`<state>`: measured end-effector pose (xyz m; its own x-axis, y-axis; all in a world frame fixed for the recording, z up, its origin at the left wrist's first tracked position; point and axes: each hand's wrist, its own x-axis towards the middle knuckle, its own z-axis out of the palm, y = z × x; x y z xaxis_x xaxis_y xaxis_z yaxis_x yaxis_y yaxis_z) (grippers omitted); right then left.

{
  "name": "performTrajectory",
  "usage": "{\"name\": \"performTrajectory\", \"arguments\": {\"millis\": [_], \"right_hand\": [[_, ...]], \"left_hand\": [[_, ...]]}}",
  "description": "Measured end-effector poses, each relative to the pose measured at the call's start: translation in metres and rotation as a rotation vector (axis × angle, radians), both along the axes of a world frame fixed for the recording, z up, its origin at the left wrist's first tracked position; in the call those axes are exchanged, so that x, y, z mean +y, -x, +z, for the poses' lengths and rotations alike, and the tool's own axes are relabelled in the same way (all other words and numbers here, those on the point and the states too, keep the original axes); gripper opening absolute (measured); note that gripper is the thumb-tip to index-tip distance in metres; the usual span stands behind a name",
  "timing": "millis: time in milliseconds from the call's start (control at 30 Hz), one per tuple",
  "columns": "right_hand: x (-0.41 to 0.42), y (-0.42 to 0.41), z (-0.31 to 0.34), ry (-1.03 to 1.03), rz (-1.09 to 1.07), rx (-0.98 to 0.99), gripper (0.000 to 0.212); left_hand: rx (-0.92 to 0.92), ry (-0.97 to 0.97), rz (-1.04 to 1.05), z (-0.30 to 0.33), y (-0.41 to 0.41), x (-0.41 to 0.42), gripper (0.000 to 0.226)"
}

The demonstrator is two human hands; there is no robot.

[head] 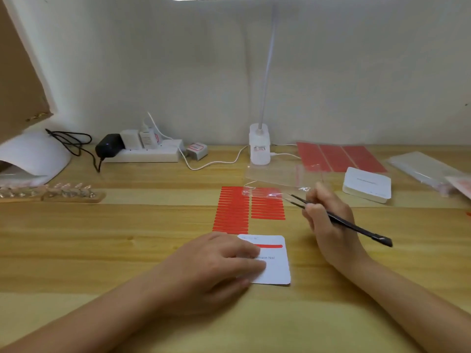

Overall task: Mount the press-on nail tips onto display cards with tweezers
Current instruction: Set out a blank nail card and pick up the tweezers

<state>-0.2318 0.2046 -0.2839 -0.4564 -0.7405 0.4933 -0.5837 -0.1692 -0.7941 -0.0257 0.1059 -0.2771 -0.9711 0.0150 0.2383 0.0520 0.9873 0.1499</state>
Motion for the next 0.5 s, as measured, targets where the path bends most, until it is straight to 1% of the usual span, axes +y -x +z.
{"name": "performTrajectory", "arguments": {"millis": [33,67,100,133,167,200,233,300,367,433,500], "right_hand": [[0.0,0.0,-0.001,-0.019,0.027,-0.062,0.007],[0.0,0.0,-0.002,-0.035,0.058,-0.099,0.006],[0.001,0.001,-0.004,-0.037,0.086,-0.11,0.018],[0.002,0.001,-0.005,-0.043,0.118,-0.094,0.027],[0.003,0.0,-0.005,-0.049,0.134,-0.063,0.027],[0.003,-0.002,-0.003,-0.066,0.134,-0.011,0.021],[0.003,-0.003,-0.003,-0.089,0.123,0.08,0.016],[0.003,-0.003,-0.003,-0.169,0.083,0.34,0.017],[0.005,-0.005,-0.003,-0.238,0.122,0.524,0.033],[0.009,-0.007,-0.001,-0.324,0.176,0.607,0.057],[0.012,-0.01,-0.001,-0.387,0.205,0.685,0.074]], "left_hand": [[0.0,-0.007,0.011,-0.001,0.0,-0.001,0.028],[0.01,-0.018,0.019,-0.003,0.0,-0.002,0.028],[0.02,-0.042,0.029,-0.004,0.0,-0.003,0.029],[0.037,-0.086,0.054,-0.006,0.0,-0.004,0.031],[0.058,-0.14,0.094,-0.007,-0.001,-0.005,0.035],[0.08,-0.189,0.139,-0.007,-0.002,-0.006,0.039],[0.102,-0.227,0.193,-0.007,-0.002,-0.008,0.045],[0.079,-0.252,0.307,-0.005,-0.003,-0.013,0.059],[-0.039,-0.228,0.392,-0.006,-0.003,-0.016,0.071],[-0.125,-0.169,0.422,-0.011,-0.004,-0.018,0.08],[-0.14,-0.133,0.441,-0.016,-0.004,-0.019,0.086]]}}
